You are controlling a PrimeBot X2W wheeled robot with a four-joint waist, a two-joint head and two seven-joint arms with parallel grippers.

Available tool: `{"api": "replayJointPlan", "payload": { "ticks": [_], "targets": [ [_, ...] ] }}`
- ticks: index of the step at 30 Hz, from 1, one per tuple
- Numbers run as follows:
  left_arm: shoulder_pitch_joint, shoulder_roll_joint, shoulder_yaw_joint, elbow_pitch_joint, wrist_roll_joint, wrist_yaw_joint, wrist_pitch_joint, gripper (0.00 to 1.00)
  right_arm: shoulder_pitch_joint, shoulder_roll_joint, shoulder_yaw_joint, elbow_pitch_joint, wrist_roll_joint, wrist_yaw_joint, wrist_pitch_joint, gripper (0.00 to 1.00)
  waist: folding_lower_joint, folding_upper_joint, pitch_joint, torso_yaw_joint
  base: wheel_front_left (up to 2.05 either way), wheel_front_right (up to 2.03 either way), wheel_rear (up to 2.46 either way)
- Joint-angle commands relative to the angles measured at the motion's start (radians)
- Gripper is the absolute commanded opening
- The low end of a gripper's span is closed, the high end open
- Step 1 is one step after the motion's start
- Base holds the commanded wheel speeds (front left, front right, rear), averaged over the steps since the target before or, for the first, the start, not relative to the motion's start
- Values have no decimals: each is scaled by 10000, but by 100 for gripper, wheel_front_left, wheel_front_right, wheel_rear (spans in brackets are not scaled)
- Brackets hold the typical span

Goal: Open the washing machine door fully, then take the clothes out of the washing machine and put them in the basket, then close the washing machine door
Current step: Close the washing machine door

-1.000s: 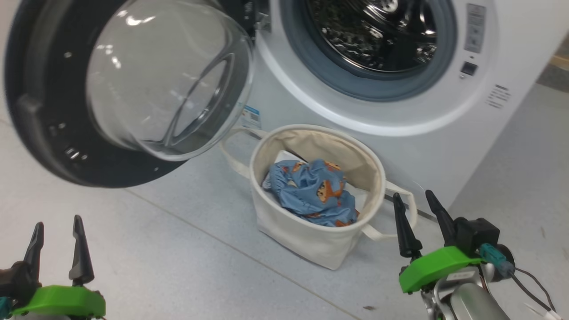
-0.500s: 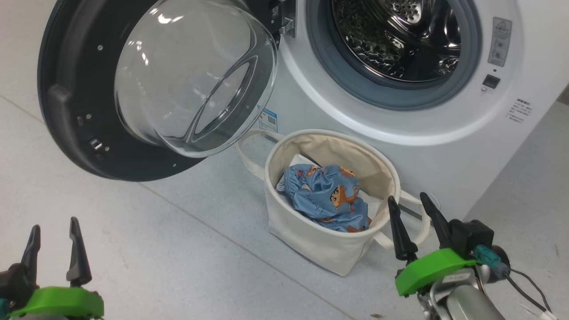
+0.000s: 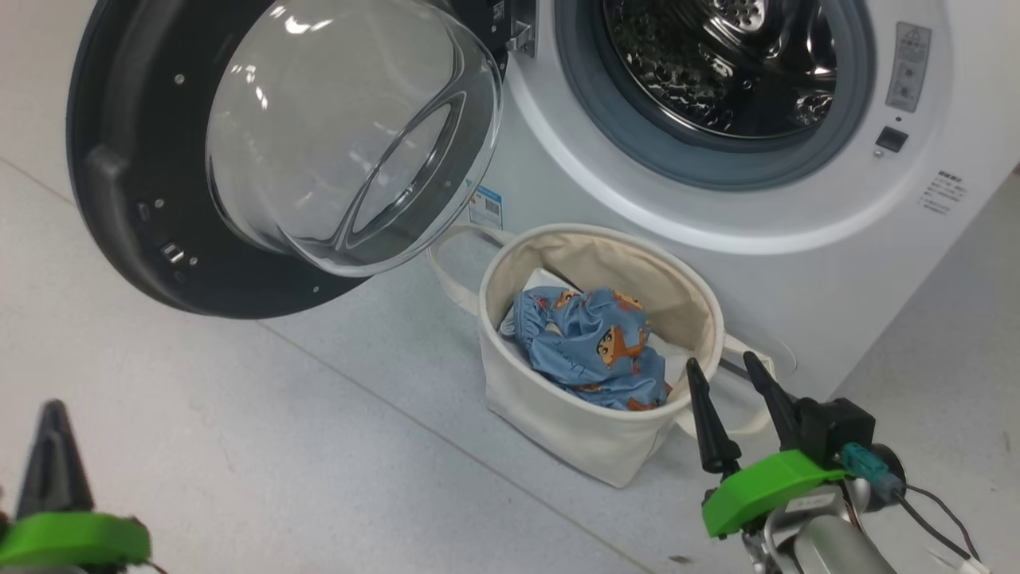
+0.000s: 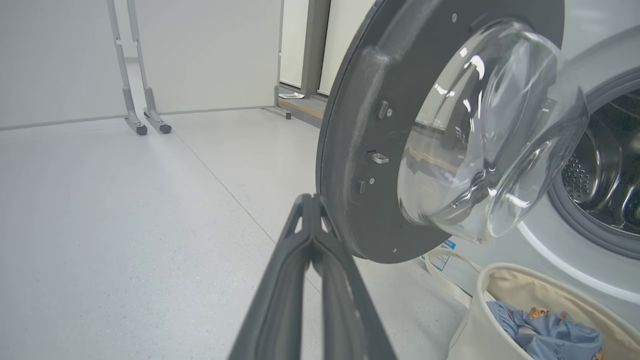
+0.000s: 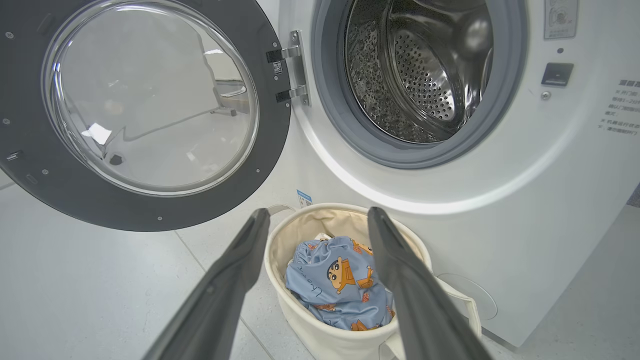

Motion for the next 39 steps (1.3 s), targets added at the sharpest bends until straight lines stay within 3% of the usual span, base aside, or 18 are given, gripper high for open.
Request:
{"api": "replayJointPlan", "payload": {
  "ticks": [1,6,12,17,22,28,33,39],
  "targets": [
    [-652,416,460,-295,-199,-27,-116,0,-299,-48,226,-270,35,8,-49,100,0,0,57,1,0,0,0],
    [-1372,846,885,105,-2103,-216,161,0,-448,-129,378,-266,43,8,-49,100,0,0,404,-8,0,0,0],
    [-2373,2086,772,-211,-6478,-239,1614,0,-731,-430,523,-285,0,8,-49,100,0,0,1057,29,0,0,0],
    [-3333,3124,882,136,-9818,-241,3546,0,-906,-640,597,-246,-22,8,17,100,0,0,1461,41,0,0,0],
    [-4529,3983,1148,1589,-11884,-242,5652,0,-1127,-768,683,-292,-47,8,74,100,0,0,1720,-158,0,0,0],
    [-5933,4904,1191,3419,-12800,-218,7283,0,-1344,-893,743,-428,-105,8,164,100,0,0,2062,-483,0,0,0],
    [-6984,5177,870,4543,-12641,-218,7396,0,-1388,-1116,605,-629,-230,8,333,100,0,0,2442,-637,0,0,0],
    [-7820,5078,469,5410,-12264,-235,6892,0,-1414,-1341,469,-1113,-427,8,649,100,0,0,2947,-774,0,0,0]
  ]
}}
